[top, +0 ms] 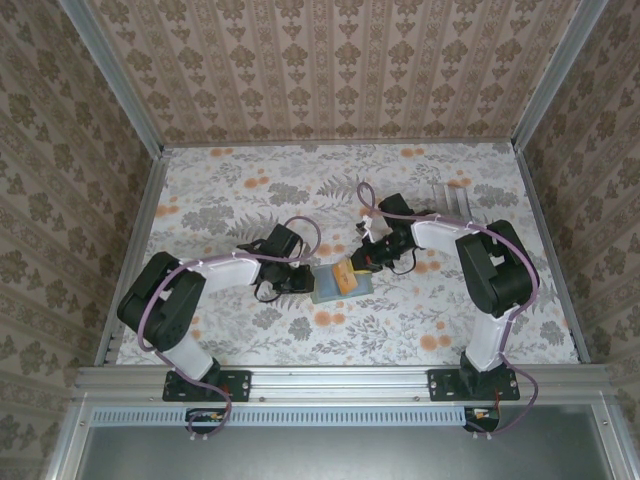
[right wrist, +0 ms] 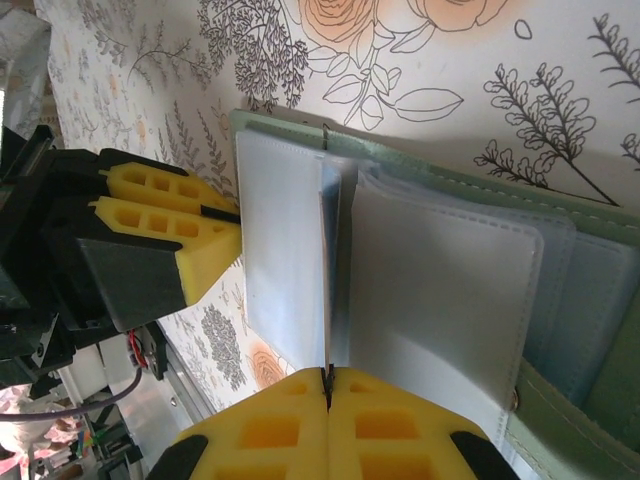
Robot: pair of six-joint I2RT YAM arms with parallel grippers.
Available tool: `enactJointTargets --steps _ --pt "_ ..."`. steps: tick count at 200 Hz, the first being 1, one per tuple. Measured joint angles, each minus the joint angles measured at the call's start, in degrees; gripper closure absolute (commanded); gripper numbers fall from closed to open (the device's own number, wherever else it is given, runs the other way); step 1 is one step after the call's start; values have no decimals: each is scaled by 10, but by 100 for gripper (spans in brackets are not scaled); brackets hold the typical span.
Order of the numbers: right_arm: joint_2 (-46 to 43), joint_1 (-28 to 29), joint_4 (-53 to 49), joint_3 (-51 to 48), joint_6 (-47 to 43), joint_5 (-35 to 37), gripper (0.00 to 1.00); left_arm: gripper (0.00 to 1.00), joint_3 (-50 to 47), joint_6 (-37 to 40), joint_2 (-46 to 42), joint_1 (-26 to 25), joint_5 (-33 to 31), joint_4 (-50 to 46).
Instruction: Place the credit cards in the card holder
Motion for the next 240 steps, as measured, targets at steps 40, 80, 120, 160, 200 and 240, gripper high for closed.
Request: enactJointTargets --steps 40,80,120,160,200,240 --pt "7 0 4 0 -4 -2 100 86 0 0 0 3 1 1" --pt "18 0 5 -1 -7 -2 100 86 -2 0 0 3 1 2" --pt "21 0 23 -7 -8 -1 100 87 -3 0 0 3 1 4" --pt "22 -6 49 -18 3 9 100 88 -6 0 -2 4 1 8" --pt "31 -5 81 -23 21 6 100 88 -11 -3 -4 6 4 15" --pt "37 2 123 -38 48 -2 100 90 -11 -4 -4 7 5 15"
